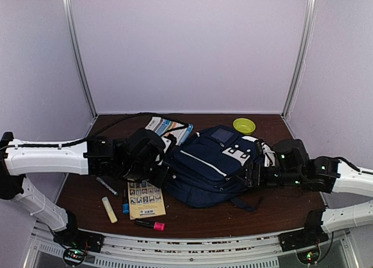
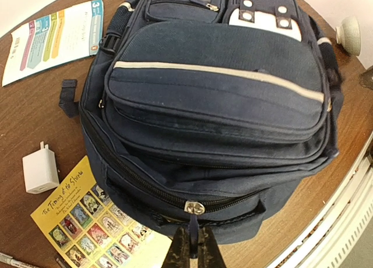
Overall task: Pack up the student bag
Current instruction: Unzip the largest pocket of the student bag, then hold the largest pocket of the student bag.
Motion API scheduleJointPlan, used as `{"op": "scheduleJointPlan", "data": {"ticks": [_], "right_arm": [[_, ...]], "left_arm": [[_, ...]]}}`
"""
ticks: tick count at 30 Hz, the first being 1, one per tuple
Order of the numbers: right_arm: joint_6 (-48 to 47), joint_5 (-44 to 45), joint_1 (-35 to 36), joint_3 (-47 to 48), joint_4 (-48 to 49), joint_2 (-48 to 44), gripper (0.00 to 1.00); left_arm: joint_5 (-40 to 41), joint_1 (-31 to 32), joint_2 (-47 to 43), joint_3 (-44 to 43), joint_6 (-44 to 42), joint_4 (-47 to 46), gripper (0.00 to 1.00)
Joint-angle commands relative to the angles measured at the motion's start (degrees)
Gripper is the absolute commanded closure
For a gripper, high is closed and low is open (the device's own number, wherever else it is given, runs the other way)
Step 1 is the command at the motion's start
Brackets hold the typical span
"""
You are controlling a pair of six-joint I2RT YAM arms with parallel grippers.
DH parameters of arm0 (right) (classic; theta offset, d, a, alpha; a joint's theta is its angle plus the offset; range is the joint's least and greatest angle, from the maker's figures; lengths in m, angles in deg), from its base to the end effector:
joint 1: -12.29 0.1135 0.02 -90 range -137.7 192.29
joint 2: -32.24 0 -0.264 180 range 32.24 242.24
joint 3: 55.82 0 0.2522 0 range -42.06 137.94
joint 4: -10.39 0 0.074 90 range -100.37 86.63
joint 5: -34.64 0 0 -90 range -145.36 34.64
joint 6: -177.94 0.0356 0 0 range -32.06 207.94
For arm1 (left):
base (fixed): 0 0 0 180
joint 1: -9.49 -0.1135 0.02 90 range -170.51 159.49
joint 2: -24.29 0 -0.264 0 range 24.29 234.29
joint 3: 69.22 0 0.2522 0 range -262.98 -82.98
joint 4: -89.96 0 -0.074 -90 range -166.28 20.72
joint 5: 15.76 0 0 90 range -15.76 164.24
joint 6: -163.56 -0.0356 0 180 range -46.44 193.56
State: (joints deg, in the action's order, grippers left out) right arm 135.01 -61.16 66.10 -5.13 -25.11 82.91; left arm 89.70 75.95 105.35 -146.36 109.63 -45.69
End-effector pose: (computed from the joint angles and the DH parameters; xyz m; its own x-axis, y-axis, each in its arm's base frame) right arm 0.1116 0.1587 0.2543 -0.8569 0.0624 -0.5117 -0.3290 0.6979 0.6362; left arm 0.1296 -0.2737 0.2762 -0.7194 0.2306 -0.6551 0.4815 0.8455 -0.2311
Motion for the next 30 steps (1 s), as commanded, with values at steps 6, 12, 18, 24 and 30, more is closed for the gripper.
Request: {"op": "scheduleJointPlan", "data": {"ticks": [6,12,18,24,30], "right_arm": [[-20.2,11.0,10.2,16.9,-15.4,2.9,0.01],[-37.0,20.3,19.5,25.8,-12.6,16.4,0.01],[-51.6,25.2,23.0,29.2,-7.1,25.5,0.03],[-55.5,24.5,23.0,29.3,-1.9,28.0,0.03],[-58.6,25.3,23.1,22.9,5.8,26.9,0.07]], "left_arm": [[-0.5,-0.3,0.4,-4.0,-1.4,-2.7,1.0],[-0.5,-0.3,0.1,-4.5,-1.6,-2.8,1.0],[-1.2,-0.3,-1.4,-2.4,-1.1,-4.7,1.0],[-3.1,-0.3,-2.5,-0.1,0.0,-7.5,1.0],[-6.5,-0.4,-5.1,3.3,2.5,-13.1,1.0]]}}
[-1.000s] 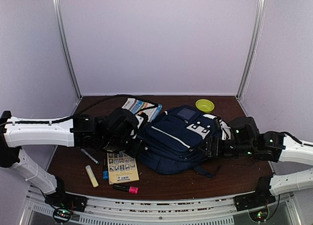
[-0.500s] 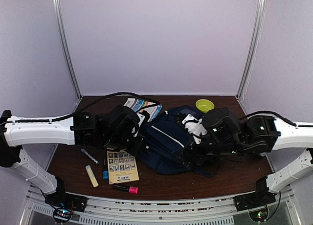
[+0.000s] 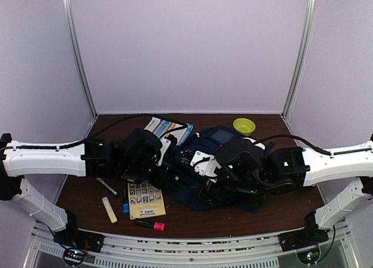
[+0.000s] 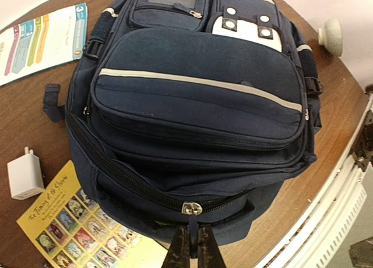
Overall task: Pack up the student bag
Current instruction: Hold the largest pocket of the student bag, then unzip the largest pocket of the student bag.
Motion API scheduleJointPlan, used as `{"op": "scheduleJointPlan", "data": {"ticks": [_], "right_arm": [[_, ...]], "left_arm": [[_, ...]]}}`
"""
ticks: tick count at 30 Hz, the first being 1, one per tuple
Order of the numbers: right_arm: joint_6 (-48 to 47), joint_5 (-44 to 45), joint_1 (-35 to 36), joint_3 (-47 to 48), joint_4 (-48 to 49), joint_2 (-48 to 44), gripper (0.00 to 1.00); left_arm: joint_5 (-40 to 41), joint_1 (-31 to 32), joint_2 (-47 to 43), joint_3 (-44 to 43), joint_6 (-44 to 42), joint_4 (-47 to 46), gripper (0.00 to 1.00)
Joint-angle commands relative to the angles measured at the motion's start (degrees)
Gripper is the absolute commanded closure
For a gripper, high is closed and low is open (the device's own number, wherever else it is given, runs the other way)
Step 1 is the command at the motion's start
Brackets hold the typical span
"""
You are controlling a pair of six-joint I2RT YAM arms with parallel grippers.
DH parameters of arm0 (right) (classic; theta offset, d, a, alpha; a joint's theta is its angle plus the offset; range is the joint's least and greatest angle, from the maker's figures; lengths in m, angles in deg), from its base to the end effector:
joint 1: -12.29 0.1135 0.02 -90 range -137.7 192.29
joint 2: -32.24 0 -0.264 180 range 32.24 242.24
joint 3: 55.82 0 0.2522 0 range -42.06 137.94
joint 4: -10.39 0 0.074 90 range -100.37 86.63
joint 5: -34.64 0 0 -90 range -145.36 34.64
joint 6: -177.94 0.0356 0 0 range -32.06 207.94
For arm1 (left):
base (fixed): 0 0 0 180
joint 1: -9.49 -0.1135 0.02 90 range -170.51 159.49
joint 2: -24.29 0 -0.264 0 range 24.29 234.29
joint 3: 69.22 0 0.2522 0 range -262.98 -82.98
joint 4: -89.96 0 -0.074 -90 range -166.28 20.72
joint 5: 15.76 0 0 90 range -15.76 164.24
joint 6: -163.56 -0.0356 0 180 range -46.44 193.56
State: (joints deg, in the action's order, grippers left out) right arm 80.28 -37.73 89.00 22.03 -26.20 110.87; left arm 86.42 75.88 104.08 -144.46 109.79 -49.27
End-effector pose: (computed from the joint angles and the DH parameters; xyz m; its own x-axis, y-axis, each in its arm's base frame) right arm 0.0808 0.2952 0.3034 -0.0220 -0.6459 -0.7631 -0.8830 0.3706 -0.2881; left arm 0.1275 -0.2729 0.2760 -0.7240 0.2138 -0.6559 0.5062 0.8105 -0.2946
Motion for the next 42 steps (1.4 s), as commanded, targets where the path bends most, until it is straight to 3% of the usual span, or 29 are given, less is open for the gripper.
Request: {"op": "scheduleJointPlan", "data": {"ticks": [1,9,15,19,21,33,41,42], "right_arm": [[-4.9,1.8,0.2,-5.8,8.5,-1.5,0.07],[-13.5,-1.2,0.1,-11.1,13.1,-2.9,0.1],[-15.9,0.8,-0.6,-11.8,15.3,-0.8,0.23],[-16.1,0.9,-1.1,-11.8,16.4,0.8,0.44],[-15.9,1.0,-1.3,-11.9,17.2,1.4,0.5],[-14.5,0.7,-2.9,-11.5,15.7,4.6,0.6],[-12.9,-0.1,-4.0,-11.0,12.8,4.4,1.0],[-12.6,-0.1,-4.0,-11.0,12.6,3.8,1.0]], "left_arm": [[-4.0,-0.6,-4.6,2.0,3.2,-10.9,1.0],[-10.8,-3.5,-7.5,6.0,7.9,-18.2,1.0],[-11.3,-3.5,-8.3,6.9,7.7,-19.1,1.0],[-11.6,-3.5,-8.6,7.3,7.7,-19.4,1.0],[-11.7,-3.5,-8.6,7.3,7.7,-19.5,1.0],[-12.0,-3.5,-9.6,8.4,7.4,-20.9,1.0],[-11.2,-3.5,-9.8,8.8,7.4,-20.4,1.0],[-10.9,-3.5,-9.8,8.8,7.4,-20.1,1.0]]}}
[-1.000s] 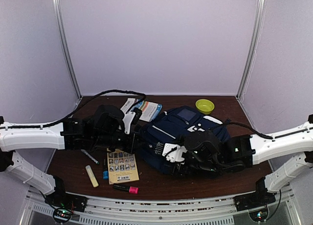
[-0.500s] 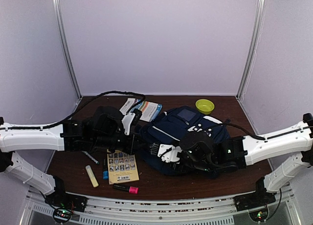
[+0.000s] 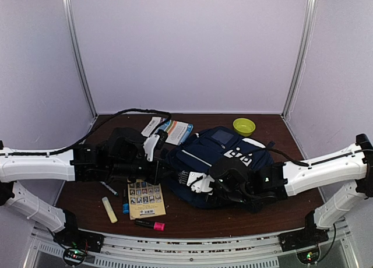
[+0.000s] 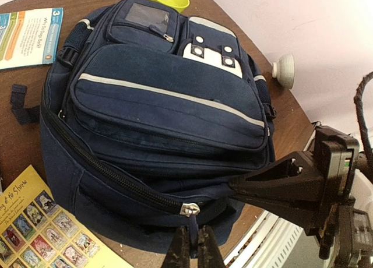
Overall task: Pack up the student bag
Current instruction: Unzip the largest pocket of the student bag.
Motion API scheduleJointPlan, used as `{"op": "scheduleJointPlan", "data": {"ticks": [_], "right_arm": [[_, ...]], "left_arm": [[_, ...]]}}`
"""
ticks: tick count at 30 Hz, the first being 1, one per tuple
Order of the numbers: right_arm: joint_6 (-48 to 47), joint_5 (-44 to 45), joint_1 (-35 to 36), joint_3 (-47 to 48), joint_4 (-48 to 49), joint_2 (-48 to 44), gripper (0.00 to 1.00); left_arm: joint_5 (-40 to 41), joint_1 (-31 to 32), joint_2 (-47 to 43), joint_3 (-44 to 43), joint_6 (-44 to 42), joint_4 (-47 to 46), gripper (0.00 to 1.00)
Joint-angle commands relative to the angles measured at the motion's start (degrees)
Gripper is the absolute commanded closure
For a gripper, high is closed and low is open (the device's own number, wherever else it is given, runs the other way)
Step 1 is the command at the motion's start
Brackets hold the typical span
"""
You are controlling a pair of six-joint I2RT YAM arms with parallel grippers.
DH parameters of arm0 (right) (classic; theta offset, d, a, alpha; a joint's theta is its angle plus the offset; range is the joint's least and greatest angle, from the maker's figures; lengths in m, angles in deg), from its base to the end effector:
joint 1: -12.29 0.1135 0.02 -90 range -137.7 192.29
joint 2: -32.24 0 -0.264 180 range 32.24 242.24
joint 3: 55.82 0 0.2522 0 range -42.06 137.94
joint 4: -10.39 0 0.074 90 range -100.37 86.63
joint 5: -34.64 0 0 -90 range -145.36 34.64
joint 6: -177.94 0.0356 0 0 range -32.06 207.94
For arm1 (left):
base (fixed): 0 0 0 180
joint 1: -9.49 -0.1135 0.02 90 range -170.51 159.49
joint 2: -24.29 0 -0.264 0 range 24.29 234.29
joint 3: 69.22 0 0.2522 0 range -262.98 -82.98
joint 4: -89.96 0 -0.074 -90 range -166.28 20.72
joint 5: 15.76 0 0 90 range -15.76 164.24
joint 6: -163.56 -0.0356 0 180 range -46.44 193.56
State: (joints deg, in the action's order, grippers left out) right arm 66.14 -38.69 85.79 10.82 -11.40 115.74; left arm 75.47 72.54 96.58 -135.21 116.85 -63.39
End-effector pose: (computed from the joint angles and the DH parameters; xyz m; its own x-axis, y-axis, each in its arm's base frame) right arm 0.0995 0.3000 0.2351 0.1528 -0.7368 -0.6586 -0.8596 0.2297 -0.4564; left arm 0.1286 -0.2513 0.2777 -0.7849 0.0312 -0.6188 0.4737 0.6740 -0.5669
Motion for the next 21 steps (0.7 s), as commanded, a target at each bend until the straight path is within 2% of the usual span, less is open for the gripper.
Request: {"op": "scheduleJointPlan", "data": {"ticks": [1,15,19,20,21], "right_arm": [[1.7,0.7,-0.9,-0.1,-2.4,-1.7,1.0],[4.9,1.4,-0.8,-5.0,-4.1,-13.8,1.0],[5.5,1.2,-0.8,-5.4,-3.7,-14.0,1.0],[6.2,1.3,-0.8,-5.0,-4.0,-13.6,0.98],[7.4,1.3,-0.9,-4.3,-4.7,-12.9,0.89]], "left_arm": [[0.5,-0.2,-2.3,-0.5,0.3,-5.7,1.0],[4.2,-3.8,-0.1,1.6,-1.9,-3.4,1.0],[1.5,-3.9,2.0,0.5,-2.8,-4.4,1.0],[0.2,-3.9,2.2,0.4,-3.0,-5.2,1.0],[-0.8,-3.8,2.4,0.3,-3.1,-5.9,1.0]]}}
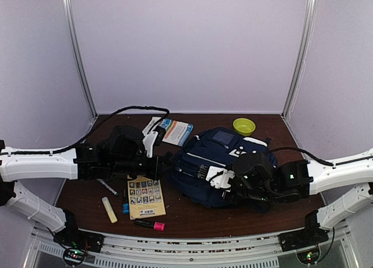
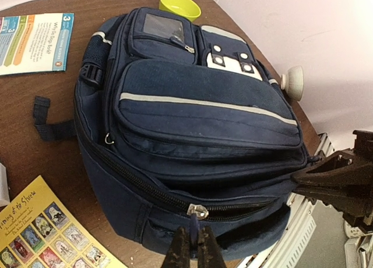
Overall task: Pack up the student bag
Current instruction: Unzip the largest pocket of the student bag, then hold the largest pocket of the student bag.
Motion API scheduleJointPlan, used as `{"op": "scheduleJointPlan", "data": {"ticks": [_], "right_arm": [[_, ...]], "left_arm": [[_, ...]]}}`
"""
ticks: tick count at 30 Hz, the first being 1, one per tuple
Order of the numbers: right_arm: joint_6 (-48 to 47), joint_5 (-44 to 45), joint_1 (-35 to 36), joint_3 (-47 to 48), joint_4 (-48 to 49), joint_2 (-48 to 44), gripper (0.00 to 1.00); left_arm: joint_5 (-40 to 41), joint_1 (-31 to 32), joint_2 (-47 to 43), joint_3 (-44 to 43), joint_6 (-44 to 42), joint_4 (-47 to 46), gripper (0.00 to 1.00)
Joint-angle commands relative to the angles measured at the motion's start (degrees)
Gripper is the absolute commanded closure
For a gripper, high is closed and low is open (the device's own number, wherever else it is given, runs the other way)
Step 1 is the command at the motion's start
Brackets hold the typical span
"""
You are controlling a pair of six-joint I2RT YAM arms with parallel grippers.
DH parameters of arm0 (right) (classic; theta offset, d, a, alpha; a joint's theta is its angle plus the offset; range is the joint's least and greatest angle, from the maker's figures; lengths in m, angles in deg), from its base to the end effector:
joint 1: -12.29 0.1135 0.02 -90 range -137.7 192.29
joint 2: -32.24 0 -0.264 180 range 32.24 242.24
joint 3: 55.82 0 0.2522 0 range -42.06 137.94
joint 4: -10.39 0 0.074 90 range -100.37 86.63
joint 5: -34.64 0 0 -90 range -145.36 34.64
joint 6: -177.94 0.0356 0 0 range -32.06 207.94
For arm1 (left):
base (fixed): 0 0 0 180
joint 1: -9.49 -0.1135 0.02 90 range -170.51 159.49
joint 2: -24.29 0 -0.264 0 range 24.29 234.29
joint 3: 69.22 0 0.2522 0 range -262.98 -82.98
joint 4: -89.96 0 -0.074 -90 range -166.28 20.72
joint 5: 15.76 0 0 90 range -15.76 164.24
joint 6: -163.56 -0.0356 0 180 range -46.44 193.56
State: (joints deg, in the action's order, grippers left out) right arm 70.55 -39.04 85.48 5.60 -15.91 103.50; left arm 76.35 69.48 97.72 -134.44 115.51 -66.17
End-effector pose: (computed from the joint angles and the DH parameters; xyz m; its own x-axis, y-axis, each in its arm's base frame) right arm 0.0880 0.2566 0.2566 0.0922 -0.6866 -0.7211 -0.8651 0.3034 -0.3995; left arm 0.1448 -0.2480 0.2723 -0.7656 -0.0101 -0.6432 0.4544 0.6993 -0.5519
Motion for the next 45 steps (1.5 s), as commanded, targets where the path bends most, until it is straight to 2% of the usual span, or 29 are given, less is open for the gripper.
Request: {"op": "scheduleJointPlan", "data": {"ticks": [1,2,4,11,20,30,39,45], "right_arm": [[4.7,1.9,-0.6,1.9,-1.4,0.1,0.71],[6.2,2.1,-0.6,2.8,-2.4,1.0,0.53],[8.1,1.3,-0.6,4.3,-3.6,2.5,0.37],[12.6,-3.9,-0.6,6.4,0.8,5.1,0.33],[18.9,-7.4,-1.4,14.2,0.6,14.9,0.47],[23.8,-9.7,-4.3,16.4,0.9,19.5,0.7],[24.9,-15.3,-4.9,16.0,0.4,19.8,0.68],[25.7,-14.4,-5.8,16.3,-1.1,20.5,0.73]], "left_arm": [[-2.3,-0.7,1.3,-0.5,-2.0,-3.7,1.0],[-2.7,-0.6,1.2,-0.5,-2.2,-4.0,1.0],[-3.3,-0.6,1.1,-0.5,-2.3,-4.4,1.0],[-5.3,-0.6,0.6,-0.2,-1.6,-6.2,1.0],[-5.7,-0.6,0.4,0.7,-1.3,-6.8,1.0],[-5.1,-0.6,-0.5,1.6,-1.4,-6.3,1.0],[-5.2,-0.6,-0.3,1.4,-1.8,-6.1,1.0],[-5.1,-0.6,-0.7,1.5,-1.8,-6.1,1.0]]}}
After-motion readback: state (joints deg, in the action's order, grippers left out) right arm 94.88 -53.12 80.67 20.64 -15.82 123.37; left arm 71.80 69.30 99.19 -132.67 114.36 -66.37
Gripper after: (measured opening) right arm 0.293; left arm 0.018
